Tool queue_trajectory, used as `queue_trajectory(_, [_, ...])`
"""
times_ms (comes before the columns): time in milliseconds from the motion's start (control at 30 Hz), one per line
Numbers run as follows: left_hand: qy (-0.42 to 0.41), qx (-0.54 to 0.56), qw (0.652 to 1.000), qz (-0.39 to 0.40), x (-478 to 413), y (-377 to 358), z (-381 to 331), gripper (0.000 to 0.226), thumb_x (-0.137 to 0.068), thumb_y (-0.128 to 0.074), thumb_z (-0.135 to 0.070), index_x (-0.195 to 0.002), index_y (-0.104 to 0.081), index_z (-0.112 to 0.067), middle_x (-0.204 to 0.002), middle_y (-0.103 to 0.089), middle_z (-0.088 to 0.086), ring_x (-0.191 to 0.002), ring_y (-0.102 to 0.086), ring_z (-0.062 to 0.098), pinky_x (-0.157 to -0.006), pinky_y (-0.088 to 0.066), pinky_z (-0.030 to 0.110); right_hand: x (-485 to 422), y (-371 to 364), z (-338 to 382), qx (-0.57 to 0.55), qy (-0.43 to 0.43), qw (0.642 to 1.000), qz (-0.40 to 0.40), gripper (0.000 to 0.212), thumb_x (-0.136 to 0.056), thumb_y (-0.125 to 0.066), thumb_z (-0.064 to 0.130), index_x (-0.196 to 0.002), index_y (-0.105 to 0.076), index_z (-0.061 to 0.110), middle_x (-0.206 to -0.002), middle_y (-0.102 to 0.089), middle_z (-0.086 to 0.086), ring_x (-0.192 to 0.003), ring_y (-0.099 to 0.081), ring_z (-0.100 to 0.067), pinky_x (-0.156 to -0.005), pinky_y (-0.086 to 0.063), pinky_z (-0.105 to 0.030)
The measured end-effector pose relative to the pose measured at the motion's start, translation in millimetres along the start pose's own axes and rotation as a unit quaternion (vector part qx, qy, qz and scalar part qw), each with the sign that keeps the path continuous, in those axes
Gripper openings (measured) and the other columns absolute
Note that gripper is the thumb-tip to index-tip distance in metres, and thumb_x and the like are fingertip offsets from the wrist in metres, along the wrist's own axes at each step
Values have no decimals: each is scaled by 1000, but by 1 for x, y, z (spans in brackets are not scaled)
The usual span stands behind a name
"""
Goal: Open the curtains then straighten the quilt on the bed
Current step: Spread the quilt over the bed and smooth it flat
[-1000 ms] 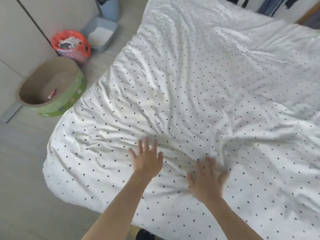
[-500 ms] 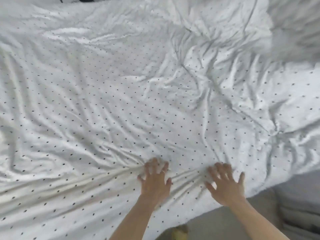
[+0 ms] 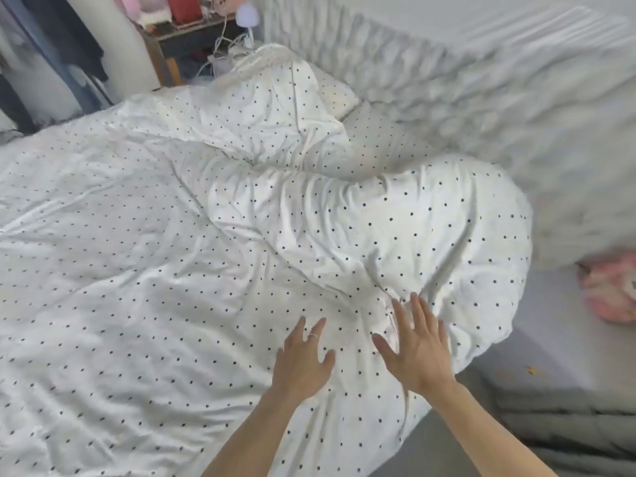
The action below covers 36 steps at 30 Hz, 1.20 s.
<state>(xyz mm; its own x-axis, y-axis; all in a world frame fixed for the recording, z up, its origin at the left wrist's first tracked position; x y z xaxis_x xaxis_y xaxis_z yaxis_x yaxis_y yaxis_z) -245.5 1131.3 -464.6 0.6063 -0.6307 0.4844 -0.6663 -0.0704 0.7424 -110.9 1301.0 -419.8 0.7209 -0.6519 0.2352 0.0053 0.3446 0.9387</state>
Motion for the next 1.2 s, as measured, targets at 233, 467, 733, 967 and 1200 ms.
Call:
queue_trajectory(233, [-78, 55, 984, -151, -97, 131, -105, 69, -94, -46, -55, -154, -20, -32, -163, -11, -2, -146, -21, 23, -116, -25, 41, -119, 155, -11, -82, 29, 979, -187, 74, -92, -54, 54, -151, -35, 13, -160, -24, -16, -149, -14, -31, -118, -20, -51])
queue_trajectory(467, [-125, 66, 973, -181, -210, 204, -202, 50, -96, -47, -46, -141, -46, -25, -145, -44, -2, -131, -43, 20, -107, -37, 36, -274, 226, -71, -116, -14, 980, -160, 54, -99, -40, 51, -145, -46, 25, -156, -38, -6, -147, -19, -25, -119, -18, -45])
queue_trajectory(733, [-142, -304, 941, 44, -337, 126, -245, 68, -90, -53, -20, -152, -26, -28, -159, -23, 1, -148, -14, 22, -115, -20, 52, -343, 149, -200, -46, -154, 979, 129, 48, -91, -36, 69, -109, -66, 37, -132, -59, 3, -140, -32, -25, -116, -15, -44])
queue_trajectory(967, [-96, -567, 811, 106, -338, 59, -221, 74, -89, -56, -39, -153, -24, -21, -149, -37, 7, -143, -23, 29, -116, -6, 59, -310, 102, -228, 28, -153, 968, 197, 117, -43, -47, 93, -145, -21, 41, -146, -40, 5, -131, -43, -25, -98, -37, -46])
queue_trajectory(1200, [48, -439, 897, 12, -314, 148, -261, 47, -66, -64, -61, -101, -62, -29, -89, -65, -11, -90, -62, 17, -81, -41, 36, -297, 209, -267, -270, -90, 947, 151, 30, -68, -78, 51, -82, -69, 26, -78, -73, 6, -75, -68, -16, -63, -51, -34])
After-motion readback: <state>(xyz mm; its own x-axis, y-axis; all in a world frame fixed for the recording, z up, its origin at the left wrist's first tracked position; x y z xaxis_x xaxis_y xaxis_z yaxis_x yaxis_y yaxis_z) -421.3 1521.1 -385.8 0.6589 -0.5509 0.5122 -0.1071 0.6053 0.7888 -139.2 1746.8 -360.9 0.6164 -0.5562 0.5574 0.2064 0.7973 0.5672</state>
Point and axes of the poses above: each hand's wrist, its own x-axis away from the middle knuckle, its own y-axis out of the back of the hand, z = x × y, the point moved 7 cm from there along -x, towards the middle knuckle
